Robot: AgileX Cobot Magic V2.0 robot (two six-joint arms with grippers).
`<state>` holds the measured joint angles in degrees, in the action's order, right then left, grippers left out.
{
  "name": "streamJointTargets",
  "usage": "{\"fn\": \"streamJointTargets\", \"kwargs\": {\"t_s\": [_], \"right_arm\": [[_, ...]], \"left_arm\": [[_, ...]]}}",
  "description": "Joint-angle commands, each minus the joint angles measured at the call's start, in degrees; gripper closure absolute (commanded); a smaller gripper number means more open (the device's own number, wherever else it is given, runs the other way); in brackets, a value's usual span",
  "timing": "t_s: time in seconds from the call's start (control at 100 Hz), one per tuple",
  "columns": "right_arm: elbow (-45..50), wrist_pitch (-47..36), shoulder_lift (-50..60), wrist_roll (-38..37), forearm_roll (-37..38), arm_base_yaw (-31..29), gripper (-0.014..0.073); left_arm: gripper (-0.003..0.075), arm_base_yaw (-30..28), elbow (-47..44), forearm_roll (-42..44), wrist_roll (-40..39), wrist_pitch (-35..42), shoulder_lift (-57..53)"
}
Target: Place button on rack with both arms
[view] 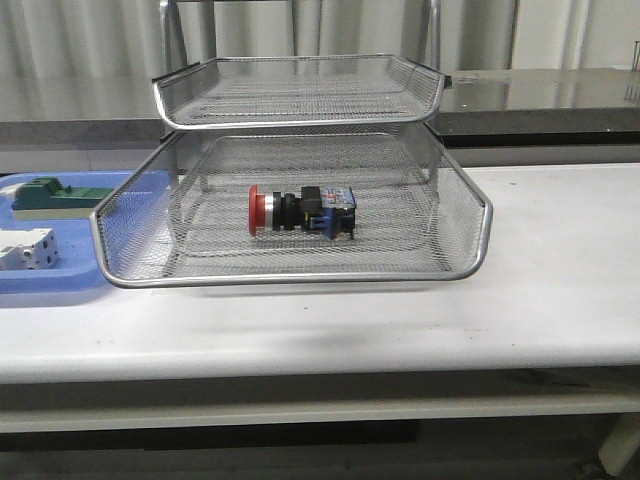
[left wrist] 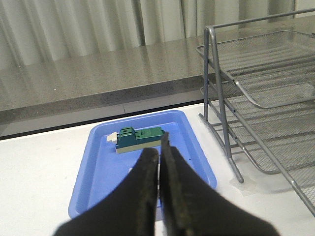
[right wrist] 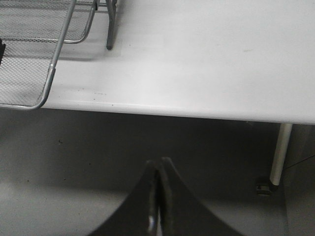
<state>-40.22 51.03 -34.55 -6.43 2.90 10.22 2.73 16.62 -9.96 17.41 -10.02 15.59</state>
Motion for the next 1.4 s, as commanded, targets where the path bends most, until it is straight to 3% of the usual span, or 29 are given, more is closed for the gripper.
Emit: {"fn": "streamJointTargets", "kwargs": {"t_s": [0.0,0.55,0.8,1.39], "right_arm": [[-1.49,-3.44,-0.02,0.14,0.72,0.05,0.0662],[-1.49,-6.44,-2.98,0.14,-2.9,0.05,0.066],[-1.49,-8.65,-13.85,1.47,-13.08,0.7,0.066],[-1.49,-27.36,-39.26,3.38,-16.44,21.05,0.066]], "left_arm": [[0.0716,-0.16,1.62,-0.65,-0.5,4.79,0.38],[0.0716,-0.16,1.62,-0.65,-0.5,4.79,0.38],[0.0716,-0.16,1.62,-0.65,-0.5,4.79,0.38],[0.0716,-0.16,1.62,-0.65,-0.5,4.79,0.38]]}}
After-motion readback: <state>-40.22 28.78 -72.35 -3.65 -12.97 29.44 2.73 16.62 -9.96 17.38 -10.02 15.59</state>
